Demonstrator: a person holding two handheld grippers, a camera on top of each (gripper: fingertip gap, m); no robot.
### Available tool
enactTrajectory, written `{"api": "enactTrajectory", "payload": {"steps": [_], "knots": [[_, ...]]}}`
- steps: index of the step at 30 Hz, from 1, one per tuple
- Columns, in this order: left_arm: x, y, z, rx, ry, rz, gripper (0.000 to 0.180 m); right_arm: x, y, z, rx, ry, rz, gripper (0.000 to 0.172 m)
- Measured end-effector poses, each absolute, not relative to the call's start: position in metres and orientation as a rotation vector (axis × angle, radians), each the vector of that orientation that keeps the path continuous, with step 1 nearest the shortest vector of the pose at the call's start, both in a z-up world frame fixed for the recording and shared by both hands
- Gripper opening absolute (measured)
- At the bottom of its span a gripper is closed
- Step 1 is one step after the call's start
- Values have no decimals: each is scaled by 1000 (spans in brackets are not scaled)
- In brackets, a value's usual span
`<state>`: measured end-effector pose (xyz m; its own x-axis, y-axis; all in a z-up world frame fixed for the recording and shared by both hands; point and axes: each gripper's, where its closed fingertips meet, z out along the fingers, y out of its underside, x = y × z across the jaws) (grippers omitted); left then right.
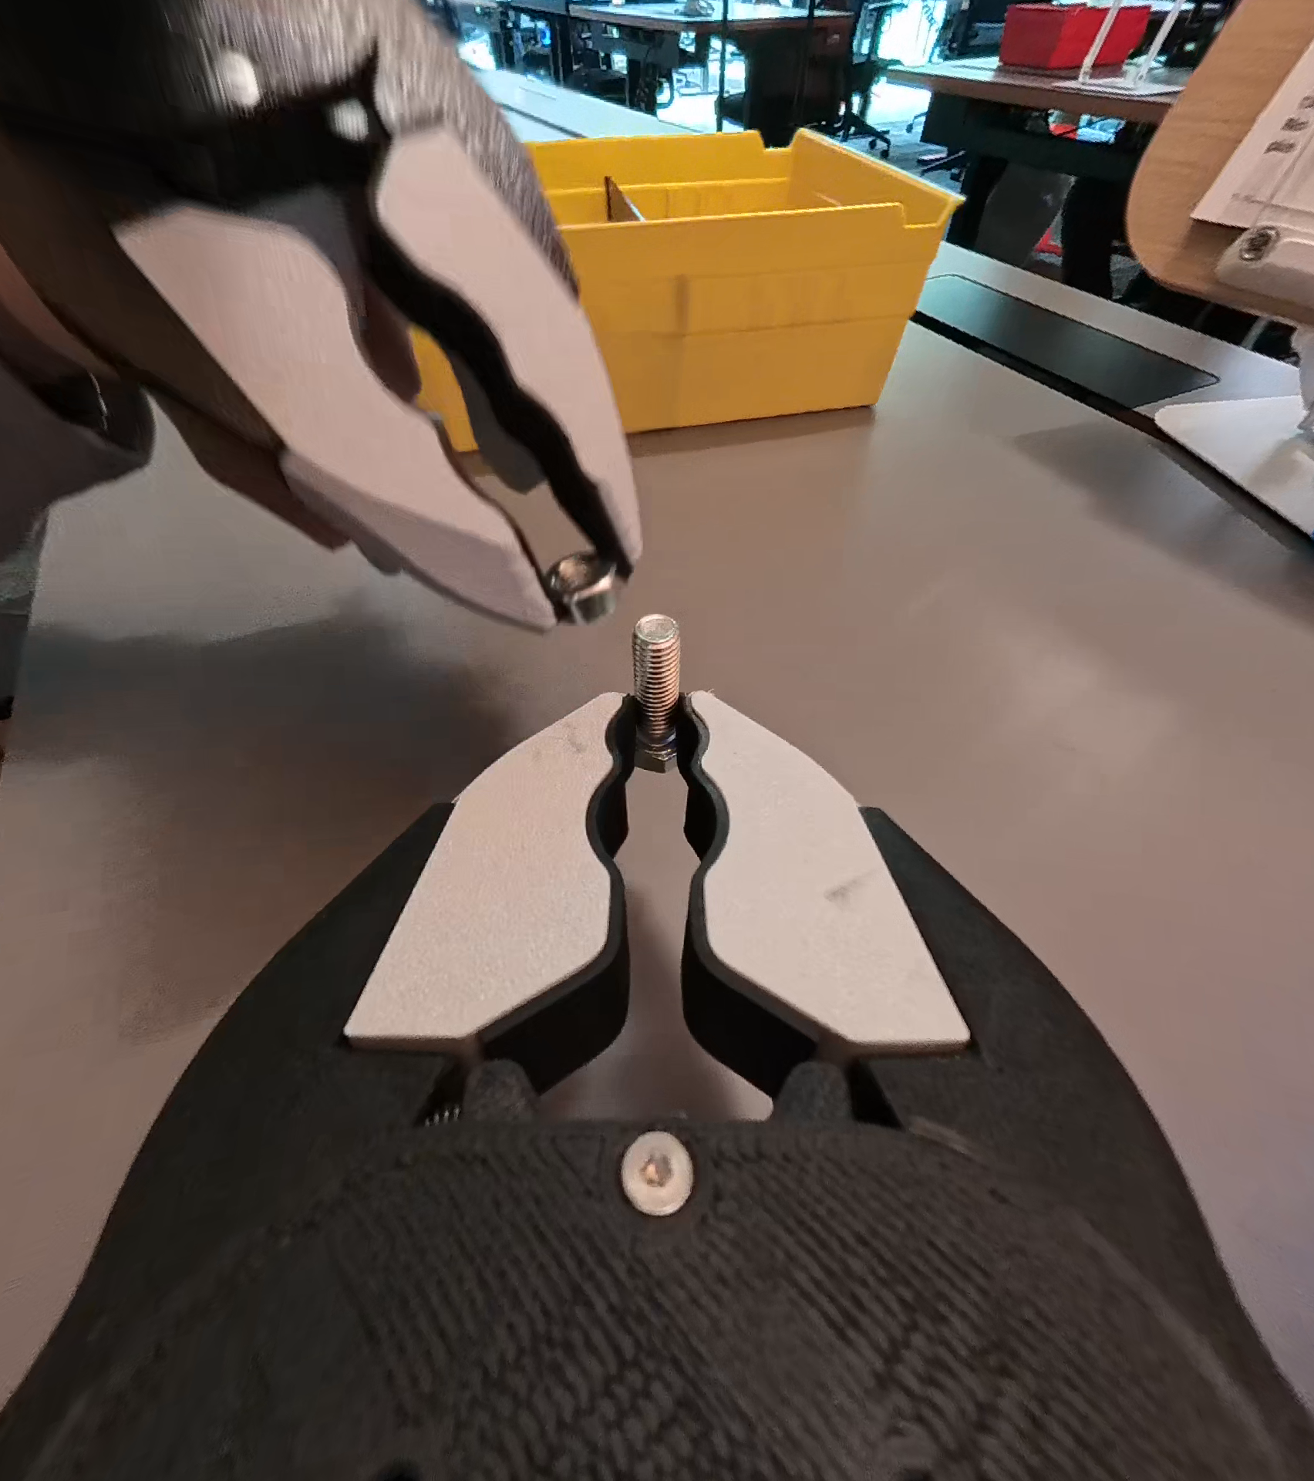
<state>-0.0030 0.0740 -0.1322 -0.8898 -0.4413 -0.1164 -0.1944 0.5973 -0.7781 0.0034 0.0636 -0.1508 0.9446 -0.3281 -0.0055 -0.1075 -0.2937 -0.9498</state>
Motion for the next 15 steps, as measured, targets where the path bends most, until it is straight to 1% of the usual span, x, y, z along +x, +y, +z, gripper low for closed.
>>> {"api": "enactTrajectory", "payload": {"steps": [1, 4, 8, 15], "knots": [[-4, 70, -123, -508, 2534, -1192, 17, 1, 66, -152, -1874, 310, -223, 9], [-5, 62, -116, -467, 2561, -1141, 17, -3, 72, -156, -1909, 278, -256, 9], [-6, 61, -124, -456, 2605, -1068, 17, -6, 75, -156, -1923, 253, -287, 9], [-5, 63, -126, -476, 2591, -1085, 17, -4, 73, -149, -1883, 241, -309, 9]]}}
